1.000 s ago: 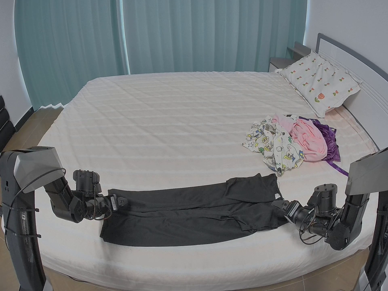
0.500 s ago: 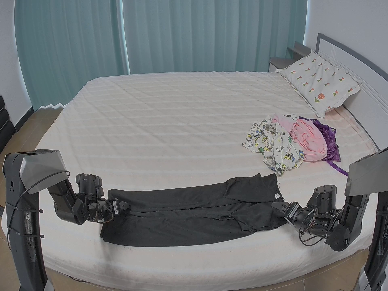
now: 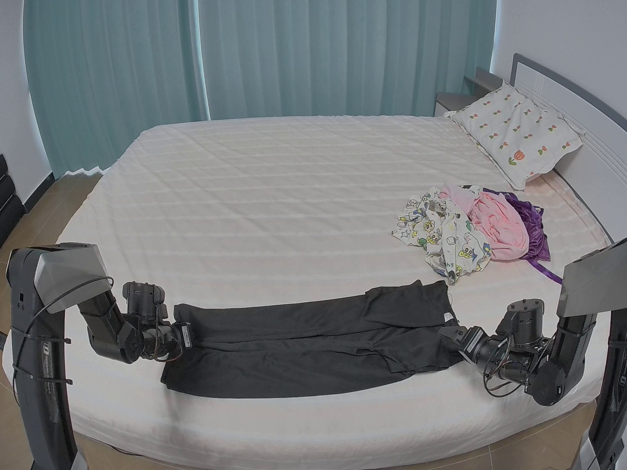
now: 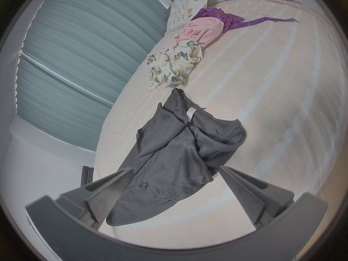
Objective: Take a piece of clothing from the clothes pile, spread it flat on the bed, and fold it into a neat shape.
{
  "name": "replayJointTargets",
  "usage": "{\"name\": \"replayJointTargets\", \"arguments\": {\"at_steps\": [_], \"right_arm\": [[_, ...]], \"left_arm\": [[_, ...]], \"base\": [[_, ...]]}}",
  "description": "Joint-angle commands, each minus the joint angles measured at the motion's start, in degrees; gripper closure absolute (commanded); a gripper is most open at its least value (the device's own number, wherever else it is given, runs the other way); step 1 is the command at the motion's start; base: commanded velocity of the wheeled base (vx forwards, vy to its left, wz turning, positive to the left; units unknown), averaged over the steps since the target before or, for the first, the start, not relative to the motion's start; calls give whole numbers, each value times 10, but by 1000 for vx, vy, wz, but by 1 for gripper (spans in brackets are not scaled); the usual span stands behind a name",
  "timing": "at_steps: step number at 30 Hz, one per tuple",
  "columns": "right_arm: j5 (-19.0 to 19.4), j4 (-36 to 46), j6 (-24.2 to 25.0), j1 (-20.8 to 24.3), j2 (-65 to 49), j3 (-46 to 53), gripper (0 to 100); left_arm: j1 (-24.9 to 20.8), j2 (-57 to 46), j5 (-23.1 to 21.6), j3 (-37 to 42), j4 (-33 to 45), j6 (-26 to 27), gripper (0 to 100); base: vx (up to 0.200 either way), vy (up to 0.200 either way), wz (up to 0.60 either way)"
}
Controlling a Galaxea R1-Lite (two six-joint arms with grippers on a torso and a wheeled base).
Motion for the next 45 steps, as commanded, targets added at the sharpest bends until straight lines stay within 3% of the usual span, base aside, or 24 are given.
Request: {"name": "replayJointTargets", "arguments": {"at_steps": [1, 18, 19, 30, 38, 45], "right_arm": [[3, 0, 0, 0, 1, 1, 0], [5, -1, 18, -5, 0, 3, 0], [9, -2, 18, -5, 0, 4, 0], [12, -2, 18, -8, 0, 3, 0], [12, -2, 19, -8, 0, 3, 0], [12, -2, 19, -8, 0, 2, 0]], "left_arm": [[1, -5, 0, 8, -1, 0, 100], [60, -96, -1, 33, 23, 13, 100], [84, -119, -18, 36, 34, 13, 100], [172, -167, -72, 28, 88, 11, 100], [139, -198, -61, 57, 89, -21, 100], [53, -217, 23, 69, 90, -67, 100]], "base": [[0, 0, 0], [0, 0, 0], [0, 0, 0], [0, 0, 0], [0, 0, 0], [0, 0, 0]]}}
